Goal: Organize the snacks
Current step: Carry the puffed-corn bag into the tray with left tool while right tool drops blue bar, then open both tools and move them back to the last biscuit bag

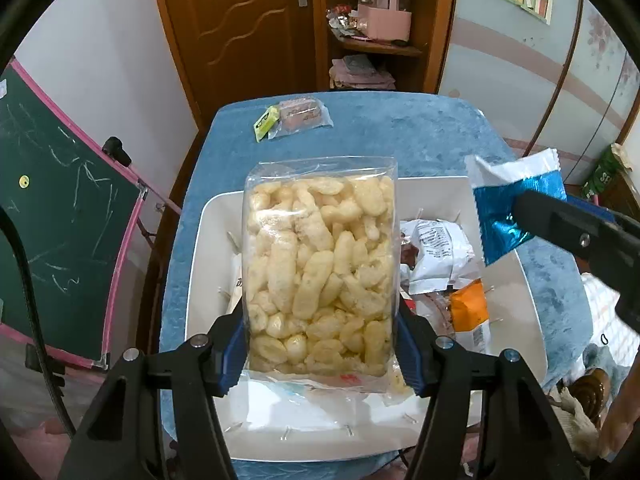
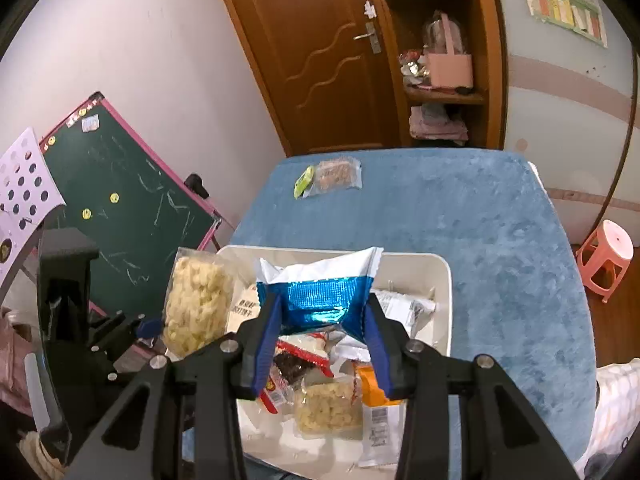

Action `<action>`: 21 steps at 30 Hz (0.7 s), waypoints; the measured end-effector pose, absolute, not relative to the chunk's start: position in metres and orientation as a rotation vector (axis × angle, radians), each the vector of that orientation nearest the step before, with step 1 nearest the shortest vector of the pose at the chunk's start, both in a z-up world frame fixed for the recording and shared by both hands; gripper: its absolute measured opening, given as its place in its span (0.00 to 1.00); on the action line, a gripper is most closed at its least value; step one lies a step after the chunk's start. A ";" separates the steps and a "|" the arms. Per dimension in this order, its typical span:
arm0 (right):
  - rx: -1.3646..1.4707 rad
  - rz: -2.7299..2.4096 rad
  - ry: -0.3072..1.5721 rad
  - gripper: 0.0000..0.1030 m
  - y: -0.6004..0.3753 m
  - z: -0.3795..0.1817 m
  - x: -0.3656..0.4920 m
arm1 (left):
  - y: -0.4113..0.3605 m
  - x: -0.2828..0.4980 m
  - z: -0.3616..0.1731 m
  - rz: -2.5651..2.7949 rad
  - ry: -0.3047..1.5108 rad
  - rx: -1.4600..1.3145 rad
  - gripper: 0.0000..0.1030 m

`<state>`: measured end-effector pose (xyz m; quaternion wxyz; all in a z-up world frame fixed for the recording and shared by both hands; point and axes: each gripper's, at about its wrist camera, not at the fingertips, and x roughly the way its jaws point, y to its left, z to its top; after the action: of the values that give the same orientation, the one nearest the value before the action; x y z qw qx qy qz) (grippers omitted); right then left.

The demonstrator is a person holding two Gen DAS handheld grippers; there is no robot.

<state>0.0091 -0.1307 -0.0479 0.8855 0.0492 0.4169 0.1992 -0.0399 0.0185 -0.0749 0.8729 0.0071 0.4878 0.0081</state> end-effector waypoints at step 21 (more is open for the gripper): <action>0.089 0.419 0.984 0.59 -0.116 -0.074 0.021 | 0.022 -0.026 -0.085 0.024 1.050 -0.044 0.86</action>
<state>0.0215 -0.1156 -0.0735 0.8595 0.0423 0.4688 0.1995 -0.0261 0.0222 -0.0847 0.8650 -0.0210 0.5012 0.0114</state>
